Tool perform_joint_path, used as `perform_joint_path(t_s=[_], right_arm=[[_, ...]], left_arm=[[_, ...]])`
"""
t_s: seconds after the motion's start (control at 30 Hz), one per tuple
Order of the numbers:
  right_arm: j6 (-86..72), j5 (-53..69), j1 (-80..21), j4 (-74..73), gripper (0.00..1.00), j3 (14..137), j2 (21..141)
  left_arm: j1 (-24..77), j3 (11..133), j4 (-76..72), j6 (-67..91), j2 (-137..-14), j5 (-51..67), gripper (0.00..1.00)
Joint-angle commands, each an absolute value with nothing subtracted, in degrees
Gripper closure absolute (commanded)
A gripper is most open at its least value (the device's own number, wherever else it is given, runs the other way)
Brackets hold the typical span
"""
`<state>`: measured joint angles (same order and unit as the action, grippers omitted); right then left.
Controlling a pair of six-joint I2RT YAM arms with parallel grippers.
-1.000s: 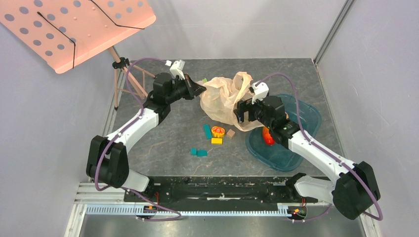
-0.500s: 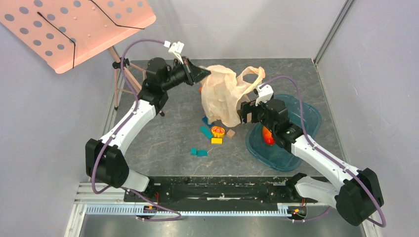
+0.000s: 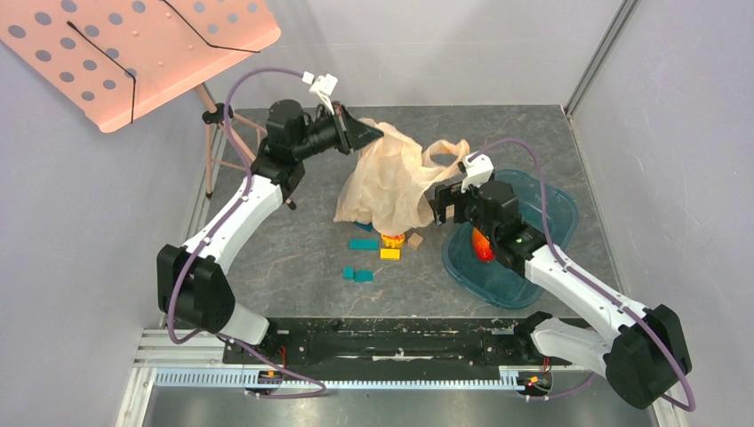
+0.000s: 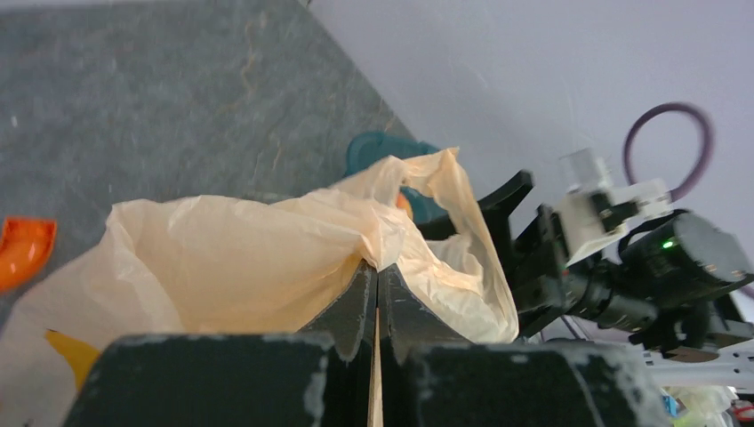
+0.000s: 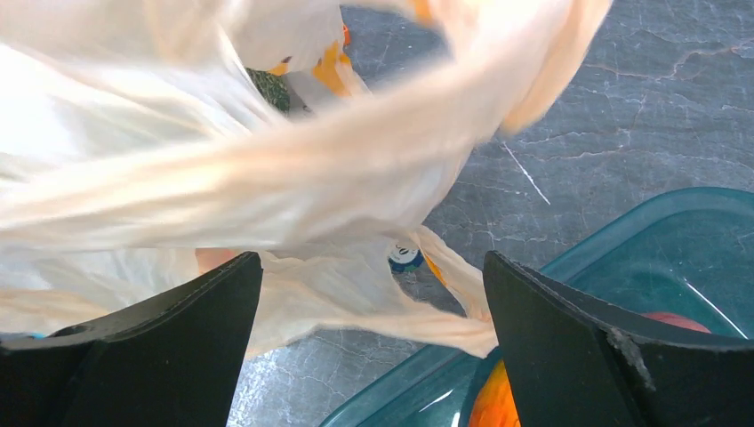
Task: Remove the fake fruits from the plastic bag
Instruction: Adjust the plastic bag at the center of the board.
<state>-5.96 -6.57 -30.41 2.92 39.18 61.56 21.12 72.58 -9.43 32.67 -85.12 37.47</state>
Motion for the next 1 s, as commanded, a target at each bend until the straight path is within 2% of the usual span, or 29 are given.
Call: perform_joint_path(t_s=[0.0, 0.17, 0.5, 0.8, 0.97], right_arm=[[-6.24, -6.57, -30.45, 4.48, 0.02, 38.85, 62.23], [-6.93, -7.67, -30.42, 4.46, 0.02, 38.96, 62.52], [-6.92, -12.78, -30.41, 3.48, 0.02, 38.93, 60.62], [-7.45, -18.50, -30.42, 3.33, 0.02, 38.58, 59.20], [-7.96, -19.39, -30.41, 4.43, 0.02, 37.88, 59.01]], left_arm=[[21.32, 67.05, -13.31, 33.27, -84.06, 37.82, 0.98], [21.79, 71.60, -15.29, 35.93, -87.74, 39.57, 0.98], [28.92, 91.30, -10.11, 36.64, -99.75, 42.97, 0.98], [27.79, 79.20, -10.39, 32.81, -94.03, 40.07, 0.98], [23.62, 69.37, -9.01, 32.37, -88.00, 31.69, 0.98]])
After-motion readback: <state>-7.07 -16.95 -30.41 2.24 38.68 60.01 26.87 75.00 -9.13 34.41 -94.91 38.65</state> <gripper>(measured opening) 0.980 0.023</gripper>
